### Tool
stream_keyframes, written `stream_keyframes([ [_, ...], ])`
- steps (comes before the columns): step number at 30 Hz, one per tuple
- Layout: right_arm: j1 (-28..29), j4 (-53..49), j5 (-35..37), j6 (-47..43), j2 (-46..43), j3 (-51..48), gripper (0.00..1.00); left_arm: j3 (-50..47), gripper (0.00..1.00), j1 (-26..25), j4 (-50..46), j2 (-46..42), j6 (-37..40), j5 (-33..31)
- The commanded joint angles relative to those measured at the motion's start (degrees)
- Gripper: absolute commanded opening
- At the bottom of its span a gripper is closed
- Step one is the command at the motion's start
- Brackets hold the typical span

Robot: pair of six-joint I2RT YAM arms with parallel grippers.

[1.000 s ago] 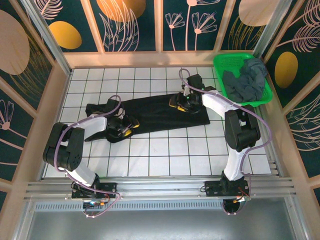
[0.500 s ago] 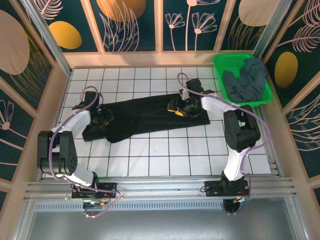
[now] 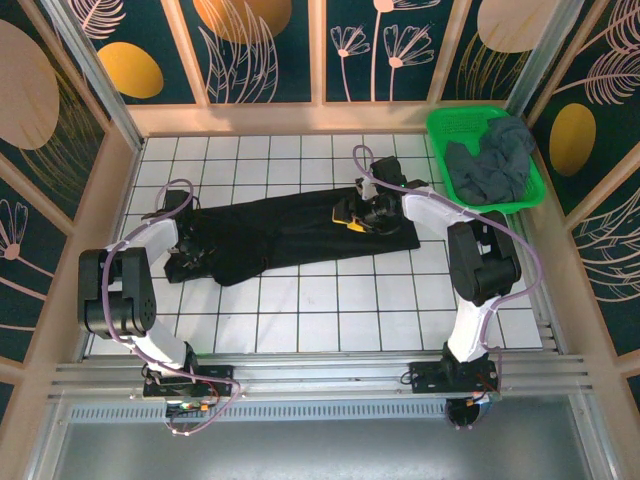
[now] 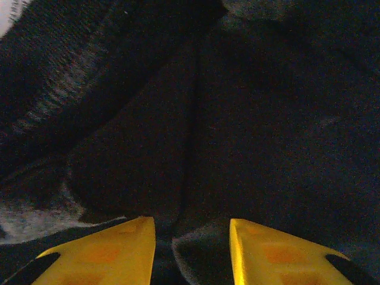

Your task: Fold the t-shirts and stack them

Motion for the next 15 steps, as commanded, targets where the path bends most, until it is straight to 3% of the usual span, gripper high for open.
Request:
stream_keyframes([
  [1, 0.5, 0.9, -1.6, -0.8, -2.1, -0.5, 0.55, -0.9, 0.39, 0.4, -1.4, -0.2, 1.7, -1.9],
  [6, 0.7, 0.8, -1.5, -0.6, -1.4, 0.4, 0.55, -2.4, 0.35, 0.4, 2.0, 1.2, 1.3, 2.4],
  [15, 0.8, 0.6, -0.9, -0.4, -1.2, 0.5, 0.55, -0.8, 0.14, 0.4, 0.9, -1.5, -0.7, 4.1],
])
